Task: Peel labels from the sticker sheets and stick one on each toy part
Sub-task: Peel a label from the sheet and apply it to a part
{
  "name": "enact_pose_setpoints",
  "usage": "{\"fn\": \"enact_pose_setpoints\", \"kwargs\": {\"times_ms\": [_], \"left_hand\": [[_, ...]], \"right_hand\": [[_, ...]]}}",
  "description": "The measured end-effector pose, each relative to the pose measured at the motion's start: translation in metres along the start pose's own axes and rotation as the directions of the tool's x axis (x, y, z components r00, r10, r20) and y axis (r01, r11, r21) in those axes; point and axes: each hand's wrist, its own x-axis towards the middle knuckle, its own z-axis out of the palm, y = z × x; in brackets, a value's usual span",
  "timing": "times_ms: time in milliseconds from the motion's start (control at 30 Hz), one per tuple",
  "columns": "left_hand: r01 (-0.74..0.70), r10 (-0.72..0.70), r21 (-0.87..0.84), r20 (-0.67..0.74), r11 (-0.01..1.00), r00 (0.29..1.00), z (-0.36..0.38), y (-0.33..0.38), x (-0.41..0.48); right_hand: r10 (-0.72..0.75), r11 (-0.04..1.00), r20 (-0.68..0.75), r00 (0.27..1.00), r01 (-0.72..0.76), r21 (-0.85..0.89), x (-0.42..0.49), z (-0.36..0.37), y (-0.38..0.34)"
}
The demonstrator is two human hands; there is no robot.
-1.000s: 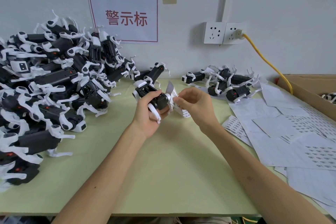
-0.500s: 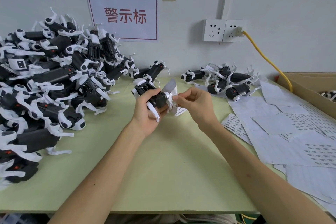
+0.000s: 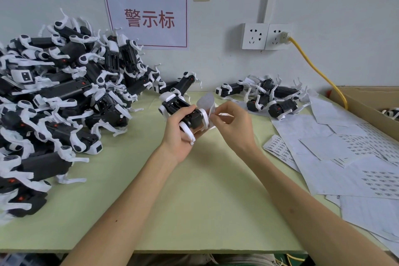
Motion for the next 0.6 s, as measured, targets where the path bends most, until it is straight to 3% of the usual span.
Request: {"fn": "enact_pose_setpoints", "kwargs": {"times_ms": [267, 433, 500, 600], "left_hand": [[0.021, -0.021, 0.003, -0.133, 1.000, 0.991, 0.009, 0.005, -0.006], [-0.151, 0.173, 0.090, -0.333, 0.984, 0.927, 0.007, 0.018, -0.003], [-0.214, 0.247, 0.135, -0.325, 0.968, 0.913, 0.001, 0.026, -0.004], [-0.186, 0.197, 0.081, -0.160, 0.979, 0.967, -0.003, 0.032, -0.007]], "right_hand": [[0.067, 0.947, 0.081, 0.994, -0.089, 0.310, 0.006, -0.007, -0.005], [0.150, 0.850, 0.182, 0.972, -0.221, 0.478, 0.011, -0.014, -0.005], [0.146, 0.847, 0.217, 0.965, -0.235, 0.477, 0.010, -0.014, -0.005], [0.122, 0.858, 0.255, 0.959, -0.231, 0.459, 0.009, -0.014, -0.006]]}}
